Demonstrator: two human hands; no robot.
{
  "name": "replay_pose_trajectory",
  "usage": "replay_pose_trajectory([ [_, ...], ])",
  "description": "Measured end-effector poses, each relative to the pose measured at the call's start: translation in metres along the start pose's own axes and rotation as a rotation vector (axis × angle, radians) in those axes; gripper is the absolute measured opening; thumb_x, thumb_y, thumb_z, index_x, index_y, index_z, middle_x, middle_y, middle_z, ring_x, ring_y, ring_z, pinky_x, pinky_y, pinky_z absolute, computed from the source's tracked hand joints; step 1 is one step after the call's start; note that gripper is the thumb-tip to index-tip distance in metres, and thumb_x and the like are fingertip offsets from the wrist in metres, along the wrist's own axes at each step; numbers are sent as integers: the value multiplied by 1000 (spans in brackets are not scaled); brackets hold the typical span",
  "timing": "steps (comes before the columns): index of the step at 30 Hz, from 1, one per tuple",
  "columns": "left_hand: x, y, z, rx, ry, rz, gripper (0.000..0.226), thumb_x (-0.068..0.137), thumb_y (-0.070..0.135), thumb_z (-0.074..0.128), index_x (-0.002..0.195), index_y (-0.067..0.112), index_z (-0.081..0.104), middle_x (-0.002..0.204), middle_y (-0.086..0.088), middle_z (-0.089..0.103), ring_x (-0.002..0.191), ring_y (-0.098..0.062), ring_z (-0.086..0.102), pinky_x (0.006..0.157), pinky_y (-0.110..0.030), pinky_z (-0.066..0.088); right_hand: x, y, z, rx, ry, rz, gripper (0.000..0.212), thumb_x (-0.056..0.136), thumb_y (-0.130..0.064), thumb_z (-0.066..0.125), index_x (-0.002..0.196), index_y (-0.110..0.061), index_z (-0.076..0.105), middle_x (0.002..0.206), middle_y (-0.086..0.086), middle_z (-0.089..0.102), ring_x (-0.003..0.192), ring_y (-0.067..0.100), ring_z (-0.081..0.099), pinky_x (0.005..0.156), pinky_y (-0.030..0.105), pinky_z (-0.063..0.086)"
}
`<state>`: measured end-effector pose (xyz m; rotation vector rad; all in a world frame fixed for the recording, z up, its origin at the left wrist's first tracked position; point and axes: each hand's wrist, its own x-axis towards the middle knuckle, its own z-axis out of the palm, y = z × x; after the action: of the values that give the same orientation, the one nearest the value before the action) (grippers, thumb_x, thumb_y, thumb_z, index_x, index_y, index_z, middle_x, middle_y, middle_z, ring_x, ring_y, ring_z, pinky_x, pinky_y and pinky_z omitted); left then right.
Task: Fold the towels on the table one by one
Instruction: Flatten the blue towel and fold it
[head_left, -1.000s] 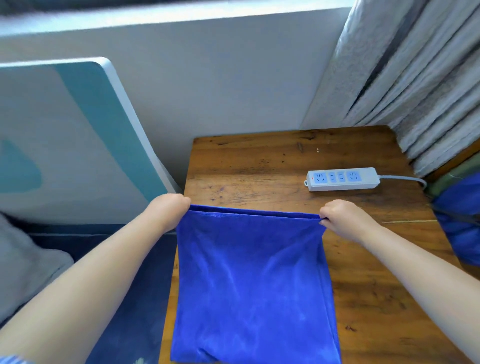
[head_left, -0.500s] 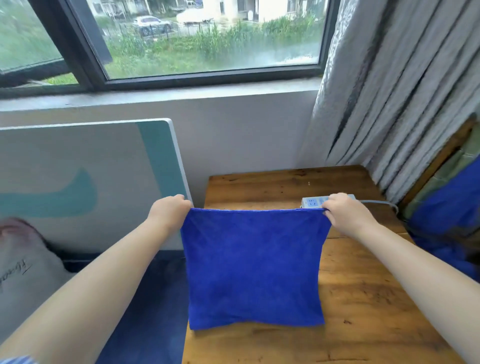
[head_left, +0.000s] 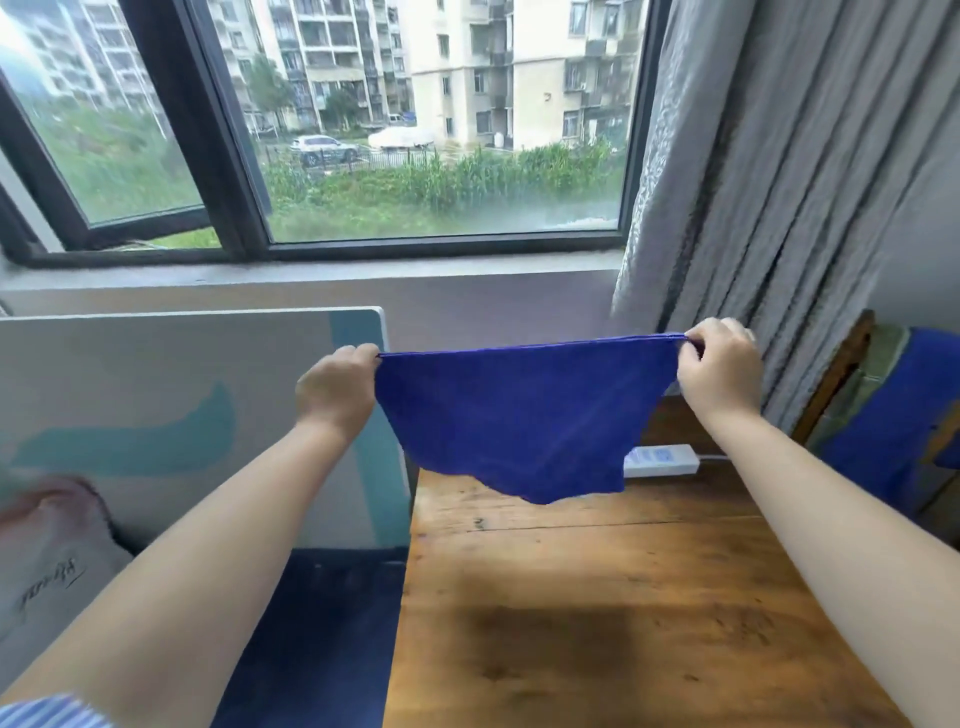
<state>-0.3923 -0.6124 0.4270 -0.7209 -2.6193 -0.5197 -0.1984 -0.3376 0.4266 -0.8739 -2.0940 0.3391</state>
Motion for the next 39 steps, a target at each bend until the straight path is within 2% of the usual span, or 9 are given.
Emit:
replay_pose_trajectory([
  [2,7,4,0,-105,64,-43,26,96,14,34,99,3,58,101,-20,60,92,-38,56,70,-37,40,4,-4,-2,7,39,2,17,84,1,46,90,10,59,101,31,57,98,42,50,78,43,38],
  [8,20,10,7,-2,-106,-118,29,97,15,30,106,6,56,109,-18,58,99,-38,54,72,-33,36,16,-1,-4,-45,-56,-25,18,86,-1,44,94,8,58,106,28,55,98,40,51,74,42,40],
  [13,26,16,16,-238,-167,-227,26,93,10,32,89,4,56,96,-19,63,81,-37,64,72,-34,48,23,7,8,-81,-183,30,17,86,-4,44,92,3,59,101,25,59,94,39,54,69,34,37],
  [17,33,18,35,-451,-220,-373,20,92,3,35,88,2,55,90,-18,60,79,-36,66,72,-37,54,25,12,30,21,-283,151,18,82,-1,42,82,-3,60,92,26,65,85,39,63,78,39,52],
  [20,47,16,57,-510,-180,-459,22,91,3,37,90,0,59,85,-15,58,86,-32,61,87,-38,51,32,17,59,43,-300,218,19,81,0,46,86,2,64,94,27,66,93,38,60,80,35,47],
  [24,72,12,74,-445,-90,-445,25,92,7,40,103,-1,61,104,-19,63,89,-28,53,74,-27,37,49,17,90,106,-286,209,19,83,-2,50,92,5,65,101,26,64,97,36,56,77,32,38],
  [31,95,3,95,-427,110,-404,24,93,10,42,105,-1,60,105,-21,63,100,-35,55,82,-32,39,77,22,120,236,-156,-16,16,79,7,53,89,10,65,93,30,62,90,39,56,75,26,33],
  [35,60,-11,117,-254,-83,-304,23,91,10,44,100,0,63,102,-22,64,98,-35,55,78,-32,39,49,51,129,149,-284,-91,10,75,9,56,79,11,64,86,30,63,85,39,58,72,28,33],
  [39,8,-29,141,-16,-493,-88,23,92,11,45,102,-1,63,105,-20,62,102,-34,54,84,-34,41,-5,95,131,-18,-596,-172,5,71,10,59,74,12,62,86,29,61,85,38,58,74,35,37],
])
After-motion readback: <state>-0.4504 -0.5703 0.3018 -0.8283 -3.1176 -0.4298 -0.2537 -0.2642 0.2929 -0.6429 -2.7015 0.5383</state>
